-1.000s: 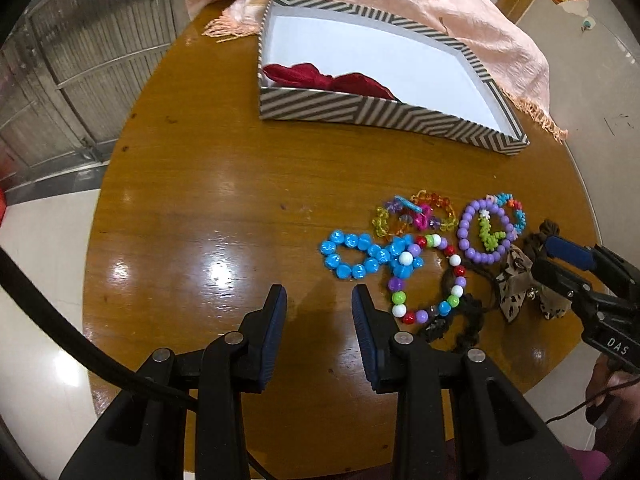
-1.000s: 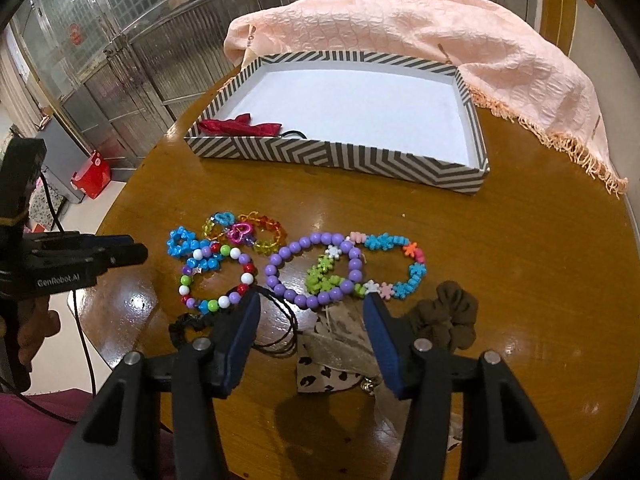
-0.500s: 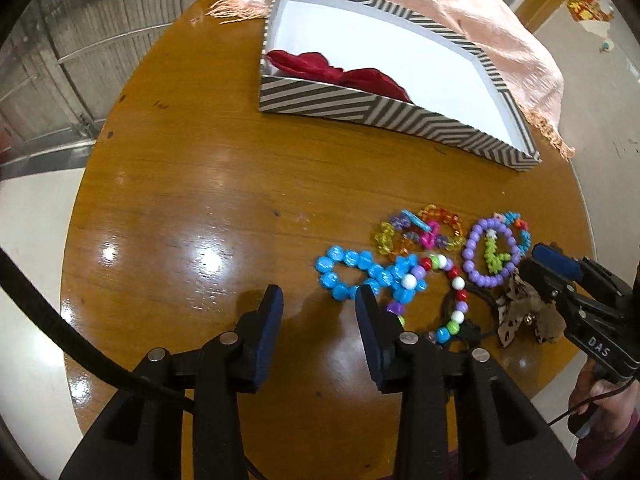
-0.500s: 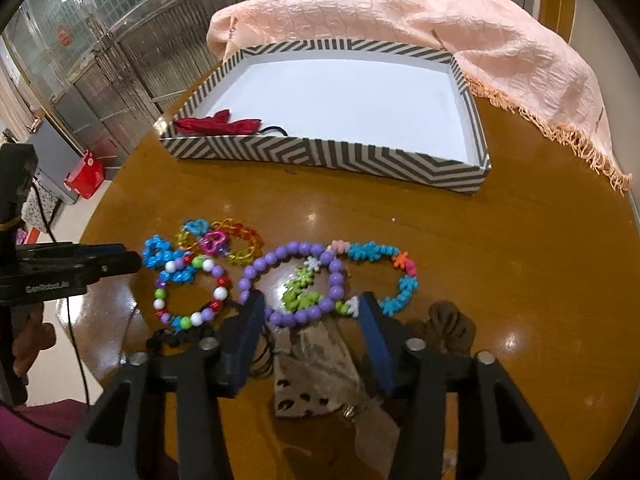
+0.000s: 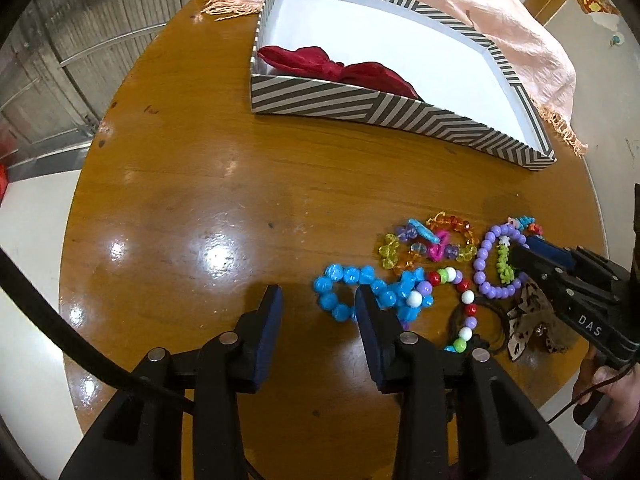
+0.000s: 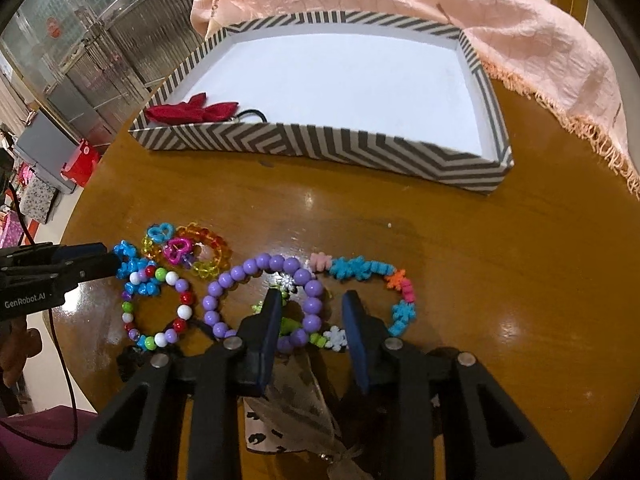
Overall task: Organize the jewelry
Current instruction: 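Grasp the blue bead bracelet with the left tool while the right tool grasps the purple bead bracelet, then carry the blue bracelet into the tray with the left tool while the right tool carries the purple one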
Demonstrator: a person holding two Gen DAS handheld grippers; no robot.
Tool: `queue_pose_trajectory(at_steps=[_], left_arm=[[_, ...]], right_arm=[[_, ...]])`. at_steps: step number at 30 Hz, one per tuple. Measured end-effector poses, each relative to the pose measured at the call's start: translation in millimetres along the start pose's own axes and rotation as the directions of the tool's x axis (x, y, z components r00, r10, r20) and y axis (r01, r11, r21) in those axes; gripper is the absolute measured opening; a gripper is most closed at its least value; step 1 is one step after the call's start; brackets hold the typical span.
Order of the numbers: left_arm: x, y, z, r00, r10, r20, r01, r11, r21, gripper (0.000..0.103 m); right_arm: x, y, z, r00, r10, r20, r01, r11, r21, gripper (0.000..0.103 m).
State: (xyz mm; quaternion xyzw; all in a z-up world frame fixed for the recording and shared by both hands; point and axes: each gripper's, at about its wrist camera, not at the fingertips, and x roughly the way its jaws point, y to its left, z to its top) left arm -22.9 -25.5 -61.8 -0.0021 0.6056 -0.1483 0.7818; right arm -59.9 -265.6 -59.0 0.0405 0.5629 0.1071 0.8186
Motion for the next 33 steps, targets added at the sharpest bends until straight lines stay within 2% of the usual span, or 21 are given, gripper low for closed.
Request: queue_pose_trajectory(at_steps=[5, 7, 8, 9, 10, 14, 19, 25, 33], left_arm=[[3, -8, 2, 0.999, 0.032, 0.001, -0.032, 0.999, 0.043, 0.029], [4, -13, 1, 1.0, 0.03, 0.005, -0.03, 0.997, 0.075, 0.011], [5, -16, 0, 0.999, 0.032, 0.006, -0.032, 0.995, 0.095, 0.007], [5, -18, -1, 0.999, 0.031, 0.009, -0.032, 0.994, 0.108, 0.005], [5, -18, -1, 1.0, 0.023, 0.009, -0.024, 0.994, 0.11, 0.003], [-3, -8, 2, 0.998, -0.056, -0.006, 0.056, 0.996, 0.071, 0.002], [-34, -3, 11, 0.992, -0.116, 0.053, 0.111, 0.991, 0.079, 0.002], [-62, -6, 21, 0.983, -0.15, 0.106, 0.14, 0.985, 0.099, 0.002], [-94, -7, 45, 0.97, -0.16, 0.183, 0.138, 0.982, 0.127, 0.002]], right_arm=[[1, 0, 1, 1.0, 0.0, 0.003, 0.0, 1.0, -0.009, 0.032], [0, 1, 1, 1.0, -0.007, 0.007, 0.007, 1.0, -0.019, 0.027], [1, 2, 0, 1.0, -0.016, 0.01, 0.016, 0.999, -0.032, 0.015], [1, 4, 0, 1.0, -0.019, 0.009, 0.02, 0.999, -0.04, 0.01], [1, 4, 0, 1.0, -0.018, 0.01, 0.018, 0.999, -0.045, 0.01], [-5, 4, -1, 1.0, -0.001, 0.018, 0.002, 0.999, -0.04, 0.009], [-35, 10, 5, 0.996, 0.034, 0.079, -0.031, 0.999, -0.042, 0.009], [-73, 18, 20, 0.984, 0.075, 0.164, -0.069, 0.997, -0.039, 0.009], [-89, 13, 40, 0.976, 0.072, 0.205, -0.067, 0.997, -0.034, 0.01]])
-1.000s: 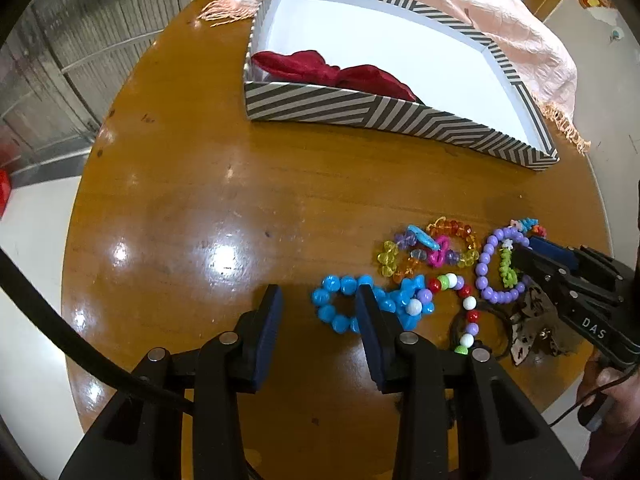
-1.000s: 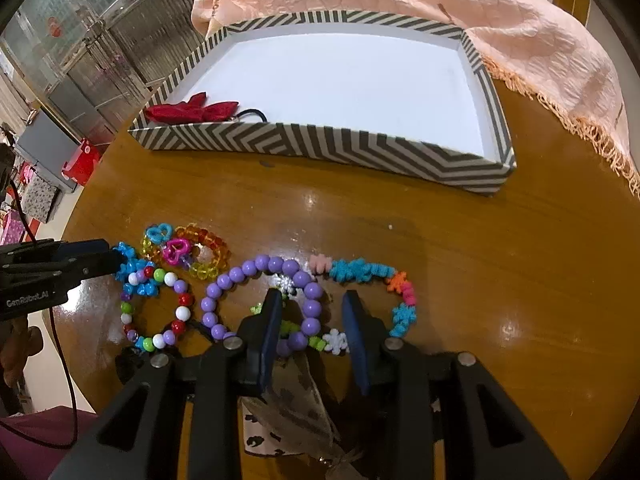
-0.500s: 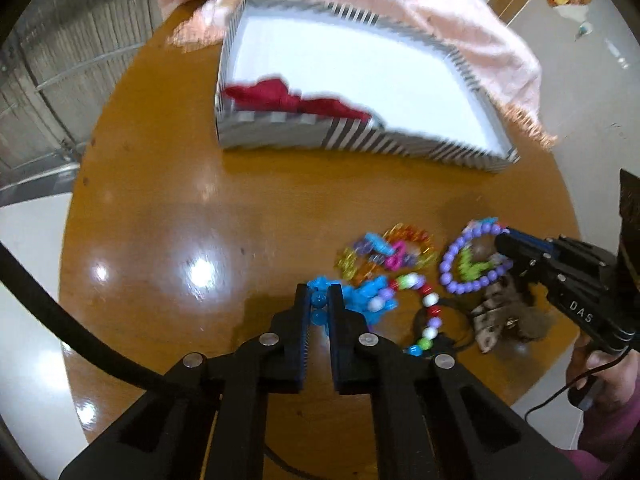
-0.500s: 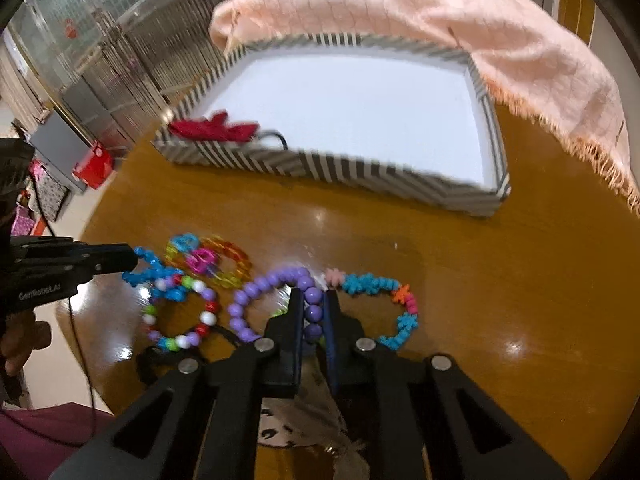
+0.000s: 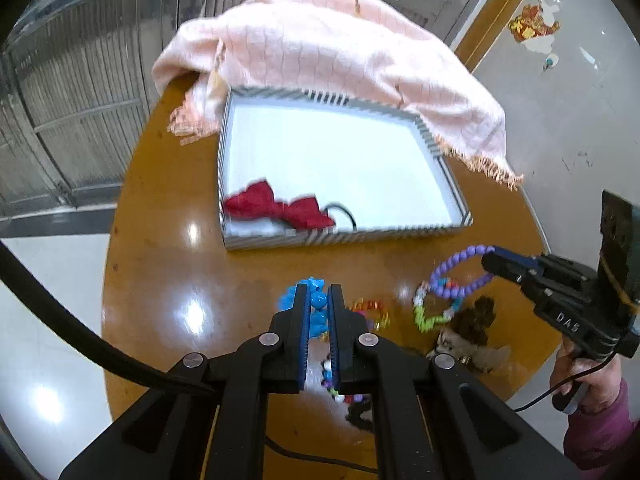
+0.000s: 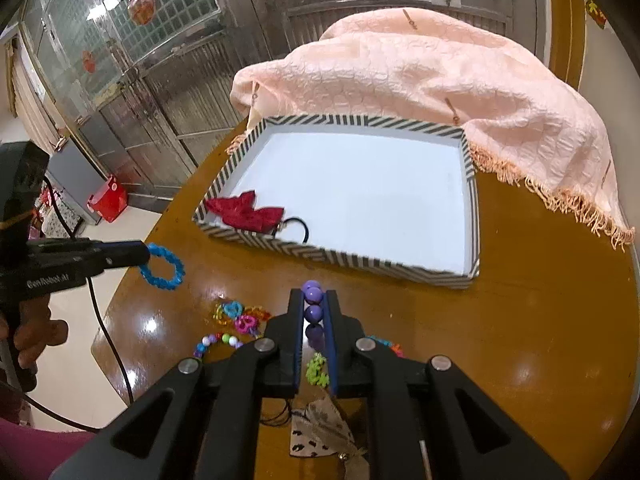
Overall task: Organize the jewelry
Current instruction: 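Carry the blue bracelet into the tray with the left tool while the right tool carries the purple one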
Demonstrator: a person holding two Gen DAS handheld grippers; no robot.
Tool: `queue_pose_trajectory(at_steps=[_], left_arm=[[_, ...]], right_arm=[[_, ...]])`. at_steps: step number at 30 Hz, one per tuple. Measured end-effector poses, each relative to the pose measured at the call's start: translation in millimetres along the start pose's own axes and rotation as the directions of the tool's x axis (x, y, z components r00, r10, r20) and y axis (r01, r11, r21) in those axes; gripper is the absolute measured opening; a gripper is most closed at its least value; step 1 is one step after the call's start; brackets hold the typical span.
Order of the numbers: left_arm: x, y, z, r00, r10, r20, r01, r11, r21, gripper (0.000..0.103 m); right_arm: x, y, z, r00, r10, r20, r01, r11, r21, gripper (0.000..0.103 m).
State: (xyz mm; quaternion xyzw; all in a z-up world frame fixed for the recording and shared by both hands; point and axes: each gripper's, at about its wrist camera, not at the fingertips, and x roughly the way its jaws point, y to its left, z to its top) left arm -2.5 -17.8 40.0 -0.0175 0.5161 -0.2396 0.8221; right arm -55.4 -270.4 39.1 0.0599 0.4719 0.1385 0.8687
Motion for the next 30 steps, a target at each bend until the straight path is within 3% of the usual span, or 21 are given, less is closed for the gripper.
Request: queue_pose_trajectory(at_steps=[7, 14, 24, 30], left_arm=[[-9, -4, 40, 0.998, 0.033, 0.059, -0.035, 0.999, 0.035, 0.002], [12, -4, 84, 0.995, 0.07, 0.066, -0.072, 0.997, 0.032, 0.002], [83, -3, 127, 0.996, 0.085, -0.007, -0.085, 0.996, 0.001, 0.002], [123, 28, 134, 0.985, 0.159, -0.074, -0.164, 0.984, -0.069, 0.002]], right_arm=[[3, -3, 23, 1.0, -0.007, 0.018, 0.008, 1.0, -0.018, 0.01], [22, -2, 57, 1.0, -0.021, 0.022, 0.022, 0.998, -0.056, 0.01], [85, 11, 100, 0.998, 0.055, -0.037, -0.057, 0.996, -0.068, 0.009], [133, 8, 120, 0.993, 0.086, -0.084, -0.092, 0.993, -0.074, 0.009]])
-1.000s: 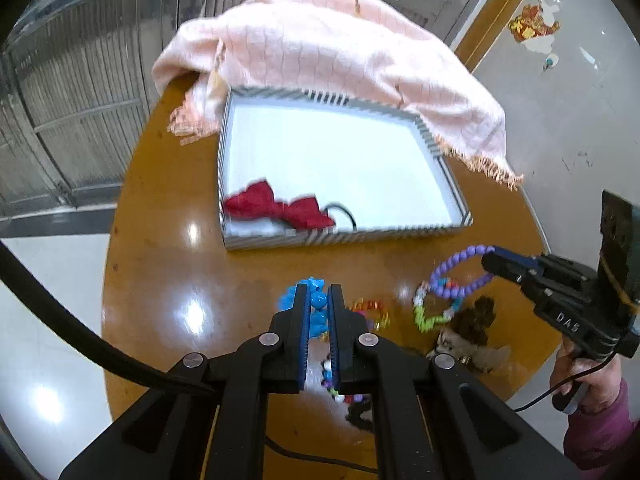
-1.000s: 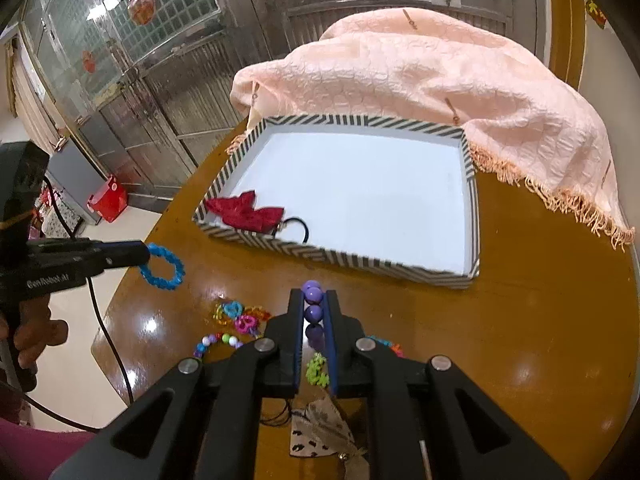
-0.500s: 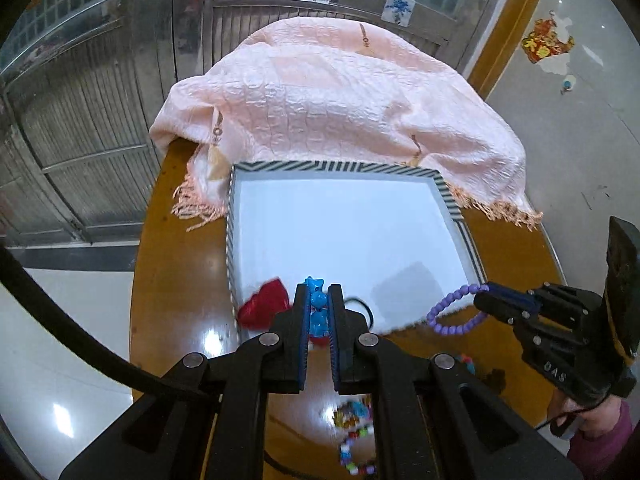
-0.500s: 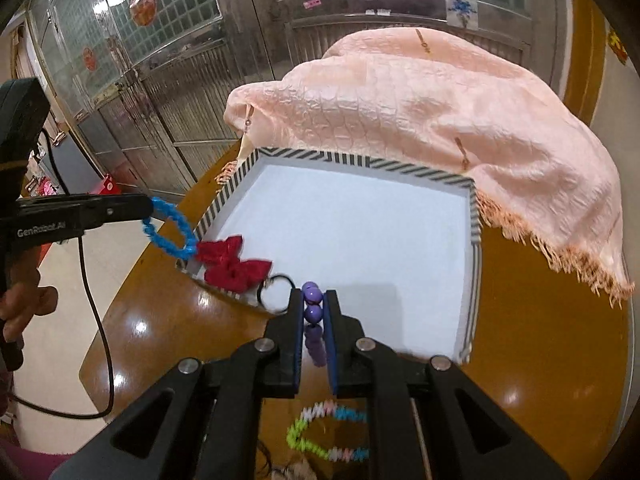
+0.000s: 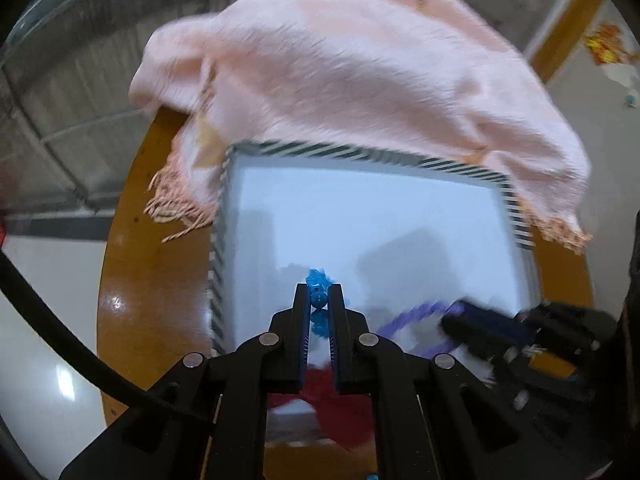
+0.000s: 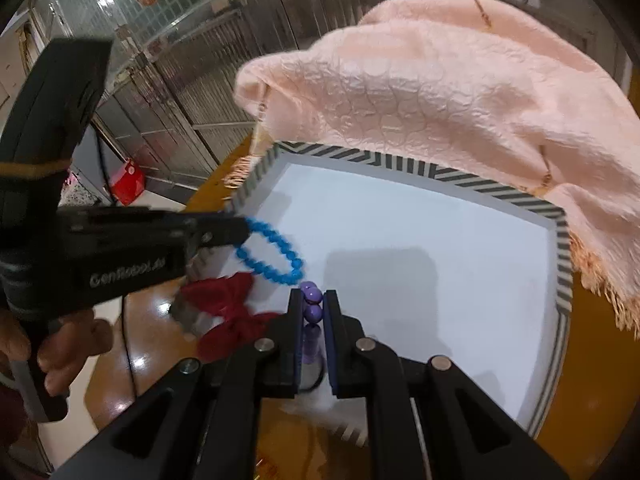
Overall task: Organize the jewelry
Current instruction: 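Carry the blue bracelet into the tray with the left tool while the right tool carries the purple one, then open both tools to release the bracelets in the tray and withdraw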
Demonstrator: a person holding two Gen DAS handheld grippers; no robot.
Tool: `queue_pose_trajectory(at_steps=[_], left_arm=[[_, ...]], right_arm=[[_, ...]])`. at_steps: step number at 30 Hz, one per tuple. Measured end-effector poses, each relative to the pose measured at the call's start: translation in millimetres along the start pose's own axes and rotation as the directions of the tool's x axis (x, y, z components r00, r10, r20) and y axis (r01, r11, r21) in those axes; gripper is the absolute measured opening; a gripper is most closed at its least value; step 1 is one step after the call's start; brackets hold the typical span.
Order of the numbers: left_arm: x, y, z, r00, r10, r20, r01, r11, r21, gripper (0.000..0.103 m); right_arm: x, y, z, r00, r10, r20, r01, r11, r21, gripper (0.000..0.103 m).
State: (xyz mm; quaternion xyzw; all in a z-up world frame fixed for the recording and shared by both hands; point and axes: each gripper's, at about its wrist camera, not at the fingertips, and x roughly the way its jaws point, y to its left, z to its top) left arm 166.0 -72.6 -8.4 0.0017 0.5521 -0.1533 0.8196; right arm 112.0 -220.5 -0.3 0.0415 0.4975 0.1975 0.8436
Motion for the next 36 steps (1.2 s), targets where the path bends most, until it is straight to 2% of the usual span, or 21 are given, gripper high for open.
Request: queue_pose_trajectory(at_steps=[8, 13, 14, 16, 17, 18, 26, 30, 36], left_arm=[[27, 17, -6, 0.997, 0.069, -0.037, -0.069, 0.998, -0.013, 0.003], [33, 17, -9, 0.993, 0.111, -0.032, -0.111, 0.994, -0.015, 0.004], [34, 18, -10, 0.993, 0.115, -0.04, -0.116, 0.993, -0.018, 0.005], [36, 19, -11, 0.992, 0.113, -0.05, -0.115, 0.993, -0.027, 0.016], [36, 20, -12, 0.992, 0.113, -0.05, -0.115, 0.993, -0.029, 0.017], [35, 20, -14, 0.992, 0.116, -0.049, -0.118, 0.993, -0.029, 0.017], [26, 14, -21, 0.99, 0.139, -0.015, -0.139, 0.99, -0.016, 0.018], [15, 9, -25, 0.989, 0.147, 0.004, -0.147, 0.989, -0.013, 0.018], [-5, 3, -42, 0.987, 0.158, 0.033, -0.158, 0.987, 0.009, 0.018]], right_arm=[[61, -48, 10, 0.996, -0.035, -0.083, 0.042, 0.996, 0.084, 0.009], [68, -47, 9, 0.997, -0.02, -0.079, 0.027, 0.996, 0.085, 0.01], [68, -44, 9, 0.996, -0.03, -0.08, 0.036, 0.997, 0.073, 0.012], [68, -40, 9, 0.996, -0.048, -0.078, 0.052, 0.997, 0.057, 0.023], [66, -39, 8, 0.995, -0.068, -0.074, 0.071, 0.996, 0.049, 0.033], [65, -38, 7, 0.995, -0.077, -0.07, 0.081, 0.996, 0.048, 0.037], [50, -35, 3, 0.995, -0.085, -0.052, 0.089, 0.994, 0.07, 0.038], [40, -27, -2, 0.994, -0.095, -0.049, 0.099, 0.992, 0.075, 0.046], [12, -18, -14, 0.995, -0.093, -0.041, 0.097, 0.992, 0.084, 0.049]])
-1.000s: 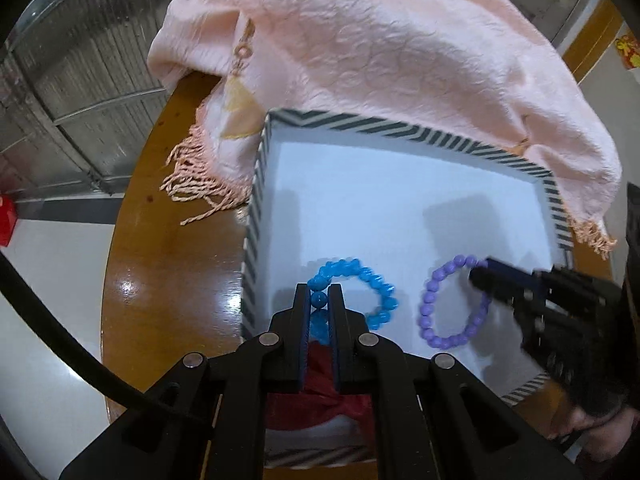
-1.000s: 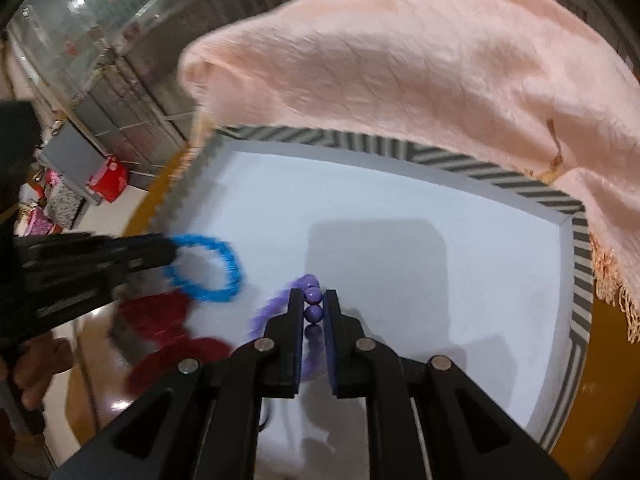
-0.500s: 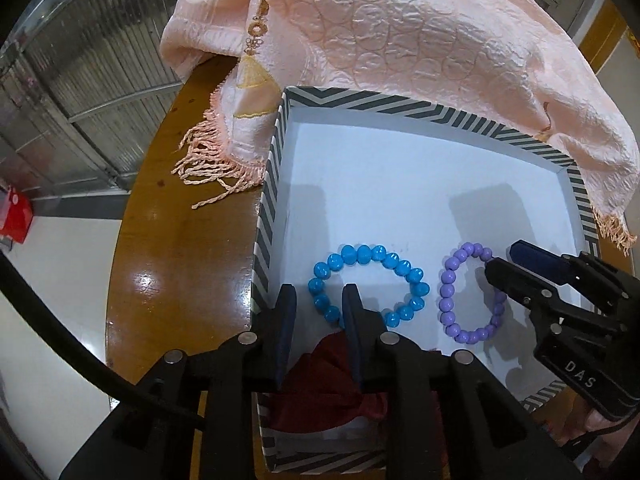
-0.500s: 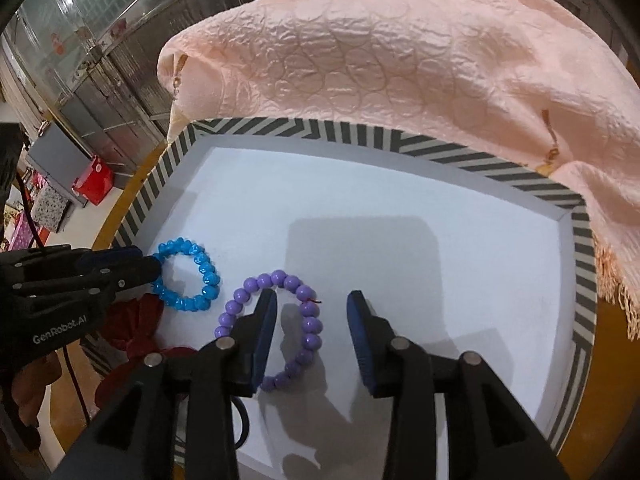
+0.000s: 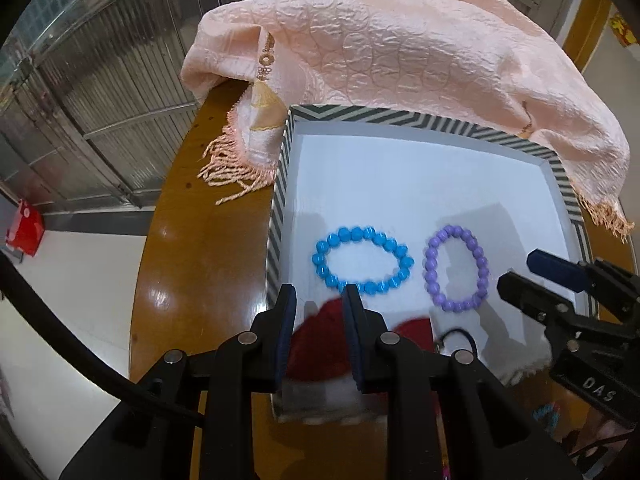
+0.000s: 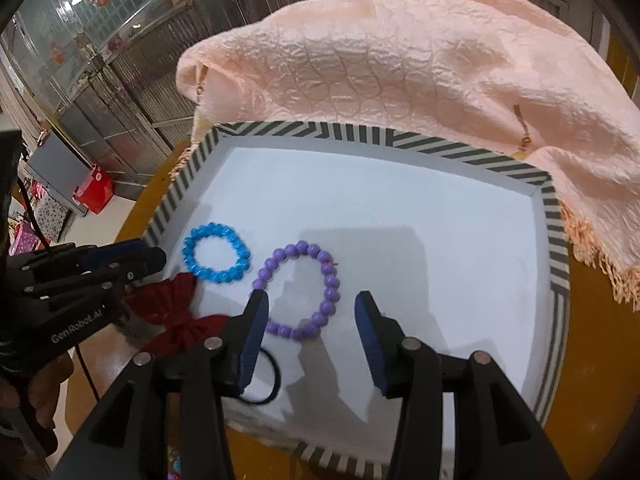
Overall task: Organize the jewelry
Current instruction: 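Open both tools to release the bracelets in the tray and withdraw, then move both tools back to the remaining bracelets on the table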
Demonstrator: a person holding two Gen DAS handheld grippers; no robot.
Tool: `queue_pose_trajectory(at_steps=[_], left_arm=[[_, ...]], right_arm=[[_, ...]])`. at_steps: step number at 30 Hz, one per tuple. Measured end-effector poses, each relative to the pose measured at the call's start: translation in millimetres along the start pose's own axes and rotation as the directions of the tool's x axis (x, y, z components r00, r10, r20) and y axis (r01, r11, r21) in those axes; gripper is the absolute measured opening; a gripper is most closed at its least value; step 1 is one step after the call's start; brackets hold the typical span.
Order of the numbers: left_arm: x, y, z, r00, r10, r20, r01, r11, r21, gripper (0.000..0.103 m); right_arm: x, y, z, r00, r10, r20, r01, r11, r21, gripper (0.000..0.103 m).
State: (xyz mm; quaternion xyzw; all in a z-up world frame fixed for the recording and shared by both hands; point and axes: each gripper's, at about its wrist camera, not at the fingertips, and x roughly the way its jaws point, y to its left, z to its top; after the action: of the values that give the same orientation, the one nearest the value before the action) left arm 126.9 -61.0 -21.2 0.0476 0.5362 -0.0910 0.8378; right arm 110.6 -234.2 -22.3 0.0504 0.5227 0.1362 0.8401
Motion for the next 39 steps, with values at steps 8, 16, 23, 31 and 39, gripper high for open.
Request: queue_pose_trajectory(at_steps=[8, 16, 23, 31, 39], left_arm=[[-36, 7, -39, 1.0, 0.009, 0.019, -0.009, 1.0, 0.014, 0.018], [-61, 11, -78, 1.0, -0.005, 0.022, 0.004, 1.0, 0.025, 0.018], [-67, 21, -109, 0.999, -0.038, -0.014, 0.038, 0.999, 0.02, 0.018], [-66, 21, -133, 0.996, -0.075, -0.049, 0.076, 0.997, 0.017, 0.019], [-68, 7, -148, 0.994, -0.09, -0.058, 0.093, 0.994, 0.05, 0.019]], right_arm=[[-46, 12, -24, 1.0, -0.001, 0.03, 0.001, 1.0, -0.01, 0.061], [-76, 19, -66, 0.999, -0.02, 0.035, 0.021, 1.0, -0.007, 0.066], [-90, 18, -106, 0.999, -0.046, 0.024, 0.046, 0.999, 0.009, 0.066], [-96, 12, -148, 0.998, -0.071, 0.001, 0.071, 0.997, 0.041, 0.066], [-102, 12, -169, 0.998, -0.068, -0.007, 0.069, 0.996, 0.058, 0.066]])
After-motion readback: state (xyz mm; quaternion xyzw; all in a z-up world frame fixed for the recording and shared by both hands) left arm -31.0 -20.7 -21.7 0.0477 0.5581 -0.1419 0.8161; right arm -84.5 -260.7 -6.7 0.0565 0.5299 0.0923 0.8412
